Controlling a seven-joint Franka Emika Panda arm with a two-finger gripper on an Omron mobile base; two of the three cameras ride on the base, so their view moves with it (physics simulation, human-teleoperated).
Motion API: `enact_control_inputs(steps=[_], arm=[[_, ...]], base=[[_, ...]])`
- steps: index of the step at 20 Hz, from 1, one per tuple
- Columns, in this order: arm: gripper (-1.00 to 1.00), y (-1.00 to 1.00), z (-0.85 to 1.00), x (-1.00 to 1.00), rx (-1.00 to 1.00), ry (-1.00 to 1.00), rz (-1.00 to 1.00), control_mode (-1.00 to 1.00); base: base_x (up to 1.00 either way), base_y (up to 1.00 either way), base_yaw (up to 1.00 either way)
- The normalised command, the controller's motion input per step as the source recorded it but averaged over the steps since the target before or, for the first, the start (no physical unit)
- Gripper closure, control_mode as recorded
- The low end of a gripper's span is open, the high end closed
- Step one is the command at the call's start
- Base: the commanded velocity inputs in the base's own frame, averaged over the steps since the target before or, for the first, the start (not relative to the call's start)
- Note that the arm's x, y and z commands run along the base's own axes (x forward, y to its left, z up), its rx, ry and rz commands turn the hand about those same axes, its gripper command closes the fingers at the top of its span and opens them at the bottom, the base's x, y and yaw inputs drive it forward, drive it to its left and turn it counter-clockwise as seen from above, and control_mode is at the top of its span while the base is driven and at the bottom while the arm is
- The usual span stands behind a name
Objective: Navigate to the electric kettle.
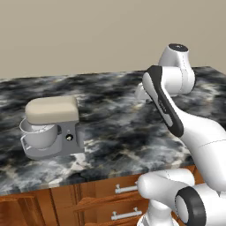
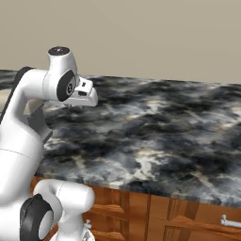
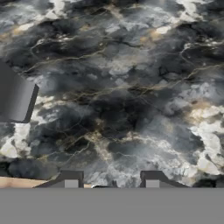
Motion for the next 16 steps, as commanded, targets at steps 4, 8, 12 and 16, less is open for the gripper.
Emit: enact_control_inputs(steps=[4, 8, 12, 16], arm=[[-1.00, 0.00, 0.00, 0.00, 0.00, 0.00, 0.00, 1.00], [-1.00, 0.00, 0.00, 0.00, 0.00, 0.00, 0.00, 1.00], [-1.00, 0.00, 0.00, 0.00, 0.00, 0.00, 0.00, 1.00], [-1.00, 0.00, 0.00, 0.00, 0.00, 0.00, 0.00, 1.00]], base=[[0.00, 0.00, 0.00], [-0.14, 0.00, 0.00], [-0.27, 0.08, -0.24], [-0.24, 0.06, -0.65]])
